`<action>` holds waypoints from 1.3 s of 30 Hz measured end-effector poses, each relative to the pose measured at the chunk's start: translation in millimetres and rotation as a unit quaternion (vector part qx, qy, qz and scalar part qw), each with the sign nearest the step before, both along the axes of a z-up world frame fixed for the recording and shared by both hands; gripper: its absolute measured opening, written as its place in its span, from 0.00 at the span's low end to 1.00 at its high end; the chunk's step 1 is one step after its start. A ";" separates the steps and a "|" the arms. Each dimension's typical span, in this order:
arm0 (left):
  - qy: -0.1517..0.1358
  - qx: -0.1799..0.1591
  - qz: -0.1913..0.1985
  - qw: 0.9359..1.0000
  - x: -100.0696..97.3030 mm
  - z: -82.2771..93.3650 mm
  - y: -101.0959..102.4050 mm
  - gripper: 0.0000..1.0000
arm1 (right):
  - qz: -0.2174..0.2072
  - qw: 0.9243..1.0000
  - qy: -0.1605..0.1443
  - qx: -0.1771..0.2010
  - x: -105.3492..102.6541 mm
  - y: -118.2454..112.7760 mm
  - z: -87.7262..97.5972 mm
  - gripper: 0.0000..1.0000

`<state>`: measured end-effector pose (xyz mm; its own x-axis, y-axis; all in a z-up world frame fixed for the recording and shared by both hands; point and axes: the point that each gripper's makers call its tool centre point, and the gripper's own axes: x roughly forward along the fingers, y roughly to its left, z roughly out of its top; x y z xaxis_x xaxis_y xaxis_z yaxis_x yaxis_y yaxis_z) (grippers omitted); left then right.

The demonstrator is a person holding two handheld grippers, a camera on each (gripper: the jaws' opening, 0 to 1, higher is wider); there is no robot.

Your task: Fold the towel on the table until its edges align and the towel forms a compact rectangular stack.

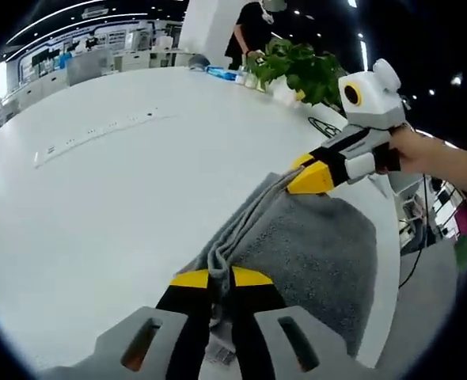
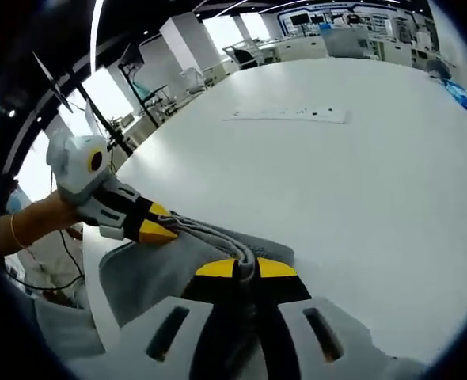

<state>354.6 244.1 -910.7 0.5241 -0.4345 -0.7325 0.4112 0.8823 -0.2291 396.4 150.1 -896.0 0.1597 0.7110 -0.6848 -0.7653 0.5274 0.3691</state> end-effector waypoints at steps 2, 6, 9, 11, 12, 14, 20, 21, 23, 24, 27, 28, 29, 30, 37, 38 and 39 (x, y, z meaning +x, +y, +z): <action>-0.003 -0.001 -0.004 1.000 3.2 0.3 -1.0 0.07 | -0.004 1.000 -0.004 -0.001 2.9 -1.6 -1.2 0.06; -0.009 0.001 -0.019 1.000 8.6 0.9 -3.6 0.07 | -0.010 1.000 -0.023 0.002 9.2 -4.4 -2.0 0.07; -0.003 -0.014 -0.022 1.000 9.7 1.1 -2.6 0.08 | -0.019 1.000 -0.021 0.008 8.8 -5.0 -1.3 0.07; -0.004 -0.011 -0.026 1.000 9.3 3.1 -4.2 0.08 | -0.024 0.999 -0.036 0.005 11.8 -6.7 1.2 0.09; -0.014 -0.005 -0.030 0.999 10.6 5.2 -4.3 0.09 | -0.023 0.999 -0.044 0.005 13.2 -7.1 2.6 0.09; -0.029 -0.010 -0.021 0.999 13.7 8.5 -2.7 0.11 | -0.015 0.998 -0.065 0.007 15.8 -9.2 6.2 0.10; -0.040 -0.043 0.057 0.997 18.7 19.1 15.0 0.18 | -0.035 0.996 -0.086 -0.007 26.1 -22.4 12.1 0.12; -0.043 -0.048 0.054 0.996 18.0 20.9 15.1 0.18 | -0.036 0.995 -0.092 -0.007 27.8 -23.7 15.5 0.12; -0.051 -0.086 0.074 0.992 20.5 28.3 15.2 0.19 | -0.033 0.995 -0.099 -0.008 28.8 -25.2 19.7 0.10; -0.047 -0.080 0.087 0.992 19.9 27.4 22.2 0.19 | -0.032 0.994 -0.100 -0.008 28.6 -25.7 21.2 0.10; -0.059 -0.036 0.115 0.991 19.9 26.3 45.3 0.20 | -0.030 0.993 -0.110 -0.007 29.4 -29.7 26.3 0.11; -0.061 -0.034 0.120 0.990 19.3 27.8 48.5 0.20 | -0.030 0.993 -0.113 -0.007 29.7 -31.4 27.6 0.11; -0.064 -0.027 0.122 0.990 17.5 30.2 52.3 0.20 | -0.031 0.992 -0.119 -0.004 30.3 -32.6 29.6 0.11; -0.065 -0.025 0.122 0.990 17.1 30.7 53.2 0.20 | -0.029 0.992 -0.123 -0.004 30.0 -34.1 31.2 0.12; -0.100 0.032 0.042 0.994 0.9 53.6 48.4 0.26 | 0.007 0.987 -0.163 0.002 22.0 -41.7 51.4 0.24; -0.105 0.043 0.022 0.993 -3.0 56.3 44.5 0.28 | 0.015 0.985 -0.171 0.003 19.4 -41.6 55.6 0.25; -0.107 0.048 0.009 0.993 -6.0 58.0 41.5 0.30 | 0.018 0.985 -0.173 0.006 17.4 -41.2 58.1 0.26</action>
<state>348.6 285.7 -852.7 0.6796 -0.3562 -0.6413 0.4248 0.9038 -0.0518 413.8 108.9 -837.9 0.3565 0.7282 -0.5853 -0.8645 0.4947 0.0890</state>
